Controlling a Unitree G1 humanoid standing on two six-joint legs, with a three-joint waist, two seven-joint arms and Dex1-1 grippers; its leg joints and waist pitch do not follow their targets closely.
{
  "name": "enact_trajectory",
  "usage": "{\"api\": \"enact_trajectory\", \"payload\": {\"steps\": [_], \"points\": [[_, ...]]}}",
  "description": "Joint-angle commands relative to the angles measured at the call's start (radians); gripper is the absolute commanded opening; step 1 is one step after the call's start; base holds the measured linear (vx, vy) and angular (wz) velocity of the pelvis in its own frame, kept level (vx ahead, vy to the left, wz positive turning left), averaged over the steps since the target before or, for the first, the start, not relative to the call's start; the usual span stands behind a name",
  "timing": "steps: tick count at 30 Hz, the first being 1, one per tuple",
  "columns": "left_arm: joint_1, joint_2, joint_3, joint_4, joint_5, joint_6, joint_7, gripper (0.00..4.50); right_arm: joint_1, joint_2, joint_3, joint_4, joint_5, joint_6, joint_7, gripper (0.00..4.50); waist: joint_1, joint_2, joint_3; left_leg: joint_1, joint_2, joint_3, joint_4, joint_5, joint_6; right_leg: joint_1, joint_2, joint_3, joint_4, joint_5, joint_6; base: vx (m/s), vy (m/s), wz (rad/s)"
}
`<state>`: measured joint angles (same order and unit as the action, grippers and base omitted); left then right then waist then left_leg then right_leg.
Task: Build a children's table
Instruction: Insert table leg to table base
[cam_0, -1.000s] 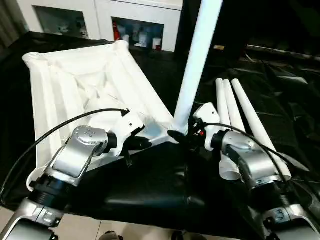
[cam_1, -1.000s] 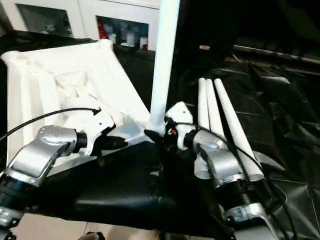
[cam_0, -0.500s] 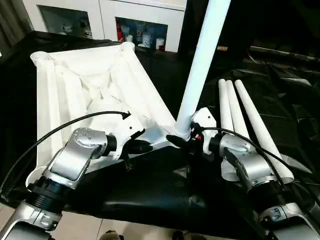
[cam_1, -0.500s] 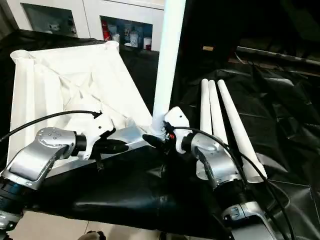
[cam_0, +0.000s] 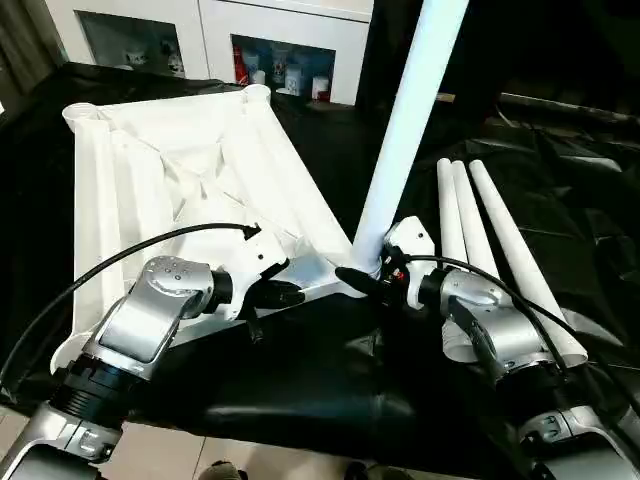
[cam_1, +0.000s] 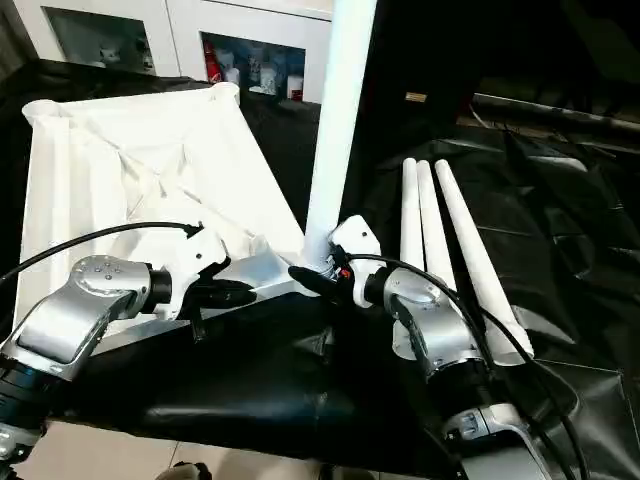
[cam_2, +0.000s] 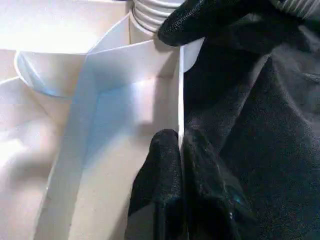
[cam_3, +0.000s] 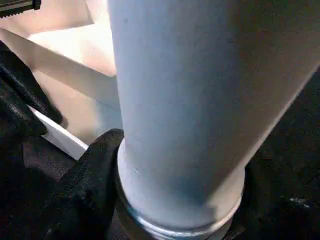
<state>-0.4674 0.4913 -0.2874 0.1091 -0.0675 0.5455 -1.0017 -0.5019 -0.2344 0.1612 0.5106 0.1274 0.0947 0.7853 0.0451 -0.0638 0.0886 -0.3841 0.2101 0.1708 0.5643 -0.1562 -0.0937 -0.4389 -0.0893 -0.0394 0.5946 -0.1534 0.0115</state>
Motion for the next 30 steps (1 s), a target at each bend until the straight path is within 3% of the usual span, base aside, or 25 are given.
{"api": "enact_trajectory", "payload": {"steps": [1, 2, 4, 6, 8, 9, 13, 16, 18, 21, 24, 28, 30], "points": [[0.020, -0.022, -0.020, 0.010, -0.020, 0.017, -0.004, 0.00, 0.020, 0.017, -0.015, 0.022, 0.016, -0.002, -0.006, 2.77, 0.002, 0.008, -0.068, 0.012, 0.005, 0.016, -0.057, -0.191, 0.043, 0.064, -0.023, 0.027, -0.049, -0.146, -0.234, 0.000, 0.000, 0.00], [0.020, -0.031, -0.015, 0.016, -0.020, 0.020, 0.008, 0.00, 0.022, 0.025, -0.024, 0.029, 0.020, 0.002, -0.022, 2.77, 0.003, 0.009, -0.067, 0.012, 0.005, 0.015, -0.058, -0.193, 0.042, 0.064, -0.024, 0.027, -0.049, -0.150, -0.233, 0.000, 0.000, 0.00], [0.002, -0.088, 0.015, 0.071, -0.003, 0.030, 0.109, 0.00, 0.003, 0.083, -0.095, 0.094, 0.024, 0.008, -0.202, 2.77, 0.002, 0.009, -0.064, 0.013, 0.006, 0.015, -0.060, -0.215, 0.031, 0.060, -0.024, 0.027, -0.055, -0.185, -0.230, 0.000, 0.000, 0.00], [-0.017, -0.136, 0.034, 0.119, 0.017, 0.039, 0.196, 0.00, -0.012, 0.130, -0.138, 0.143, 0.021, 0.007, -0.342, 2.77, -0.001, 0.012, -0.061, 0.016, 0.005, 0.013, -0.064, -0.273, 0.003, 0.056, -0.025, 0.027, -0.062, -0.276, -0.210, 0.000, 0.000, 0.00], [-0.032, -0.177, 0.043, 0.154, 0.030, 0.048, 0.259, 0.00, -0.019, 0.168, -0.152, 0.173, 0.010, 0.012, -0.440, 2.76, -0.005, 0.008, -0.059, 0.019, 0.002, 0.010, -0.066, -0.330, -0.016, 0.049, -0.026, 0.027, -0.075, -0.380, -0.156, 0.000, 0.000, 0.00], [-0.038, -0.193, 0.044, 0.166, 0.037, 0.051, 0.285, 0.00, -0.022, 0.182, -0.152, 0.183, 0.002, 0.012, -0.473, 2.76, -0.005, 0.008, -0.059, 0.019, 0.002, 0.010, -0.066, -0.330, -0.016, 0.049, -0.026, 0.027, -0.075, -0.380, -0.156, 0.000, 0.000, 0.00], [-0.078, -0.300, 0.036, 0.237, 0.066, 0.053, 0.403, 0.00, -0.065, 0.294, -0.161, 0.254, -0.032, 0.029, -0.669, 2.76, -0.007, 0.006, -0.058, 0.021, -0.003, 0.007, -0.067, -0.369, -0.020, 0.041, -0.024, 0.024, -0.085, -0.452, -0.102, 0.000, 0.000, 0.00], [-0.095, -0.330, 0.014, 0.260, 0.083, 0.046, 0.419, 0.00, -0.097, 0.325, -0.138, 0.294, -0.052, 0.000, -0.671, 2.76, -0.007, 0.005, -0.058, 0.015, -0.004, 0.006, -0.069, -0.374, -0.011, 0.042, -0.024, 0.022, -0.088, -0.464, -0.083, 0.000, 0.000, 0.00], [-0.099, -0.328, 0.007, 0.262, 0.087, 0.044, 0.412, 0.00, -0.100, 0.325, -0.131, 0.293, -0.056, -0.002, -0.660, 2.76, -0.007, 0.005, -0.058, 0.016, -0.004, 0.005, -0.069, -0.384, -0.006, 0.040, -0.025, 0.021, -0.091, -0.485, -0.071, 0.000, 0.000, 0.00], [-0.104, -0.302, -0.003, 0.262, 0.094, 0.043, 0.381, 0.00, -0.102, 0.313, -0.130, 0.270, -0.048, -0.017, -0.615, 3.46, -0.006, 0.006, -0.062, 0.012, -0.002, 0.005, -0.069, -0.368, 0.000, 0.040, -0.025, 0.021, -0.088, -0.446, -0.075, 0.000, 0.000, 0.00], [-0.099, -0.279, 0.000, 0.261, 0.099, 0.031, 0.362, 0.00, -0.103, 0.297, -0.131, 0.252, -0.053, -0.025, -0.597, 3.55, -0.008, 0.008, -0.059, 0.006, -0.002, 0.004, -0.071, -0.371, 0.002, 0.043, -0.024, 0.020, -0.087, -0.434, -0.082, 0.000, 0.000, 0.00], [-0.067, -0.211, -0.009, 0.216, 0.087, -0.014, 0.259, 0.00, -0.098, 0.228, -0.123, 0.193, -0.062, -0.047, -0.520, 4.03, -0.014, 0.004, -0.059, 0.004, -0.002, 0.003, -0.071, -0.373, 0.004, 0.044, -0.028, 0.020, -0.089, -0.464, -0.077, 0.000, 0.000, 0.00], [-0.049, -0.173, -0.006, 0.187, 0.074, -0.010, 0.220, 0.00, -0.074, 0.180, -0.105, 0.140, -0.050, -0.034, -0.425, 4.03, -0.011, 0.004, -0.060, 0.003, 0.000, 0.004, -0.071, -0.352, 0.010, 0.045, -0.028, 0.021, -0.089, -0.443, -0.081, 0.000, 0.000, 0.00]]}}
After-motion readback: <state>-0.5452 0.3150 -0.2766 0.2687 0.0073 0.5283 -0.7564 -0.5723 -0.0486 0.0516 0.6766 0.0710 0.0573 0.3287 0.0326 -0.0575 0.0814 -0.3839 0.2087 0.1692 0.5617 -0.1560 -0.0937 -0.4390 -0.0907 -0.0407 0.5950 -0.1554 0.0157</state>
